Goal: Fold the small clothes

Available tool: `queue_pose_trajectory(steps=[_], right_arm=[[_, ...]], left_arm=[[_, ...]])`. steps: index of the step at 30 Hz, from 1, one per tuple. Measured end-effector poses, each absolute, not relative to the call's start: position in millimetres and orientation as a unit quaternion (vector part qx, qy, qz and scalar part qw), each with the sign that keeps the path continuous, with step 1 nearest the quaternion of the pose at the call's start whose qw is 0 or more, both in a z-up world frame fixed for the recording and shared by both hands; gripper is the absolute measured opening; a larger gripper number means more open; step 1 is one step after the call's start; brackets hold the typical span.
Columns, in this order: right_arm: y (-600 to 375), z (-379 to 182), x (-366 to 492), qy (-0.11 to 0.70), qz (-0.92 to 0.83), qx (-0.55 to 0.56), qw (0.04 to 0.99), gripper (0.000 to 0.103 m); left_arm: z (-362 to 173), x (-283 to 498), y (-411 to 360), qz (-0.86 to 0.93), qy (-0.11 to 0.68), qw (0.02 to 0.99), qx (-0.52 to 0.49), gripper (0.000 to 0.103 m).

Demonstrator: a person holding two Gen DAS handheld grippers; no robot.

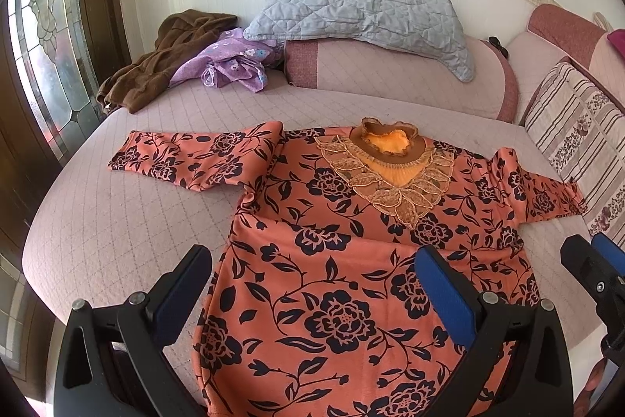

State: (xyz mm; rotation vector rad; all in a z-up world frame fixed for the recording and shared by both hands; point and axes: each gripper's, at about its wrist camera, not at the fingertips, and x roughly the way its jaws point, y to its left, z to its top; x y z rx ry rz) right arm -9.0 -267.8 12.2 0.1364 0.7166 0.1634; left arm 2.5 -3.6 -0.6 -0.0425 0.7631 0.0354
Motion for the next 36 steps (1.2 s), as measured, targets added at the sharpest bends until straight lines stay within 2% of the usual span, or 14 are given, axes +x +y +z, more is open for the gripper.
queue_pose_trajectory(steps=[36], right_arm=[[-268,3,7,0.352,0.075,0.072,0.930,0.103]], left_arm=[[-15,15,-12,0.016,0.398,0.917,-0.023,0.103]])
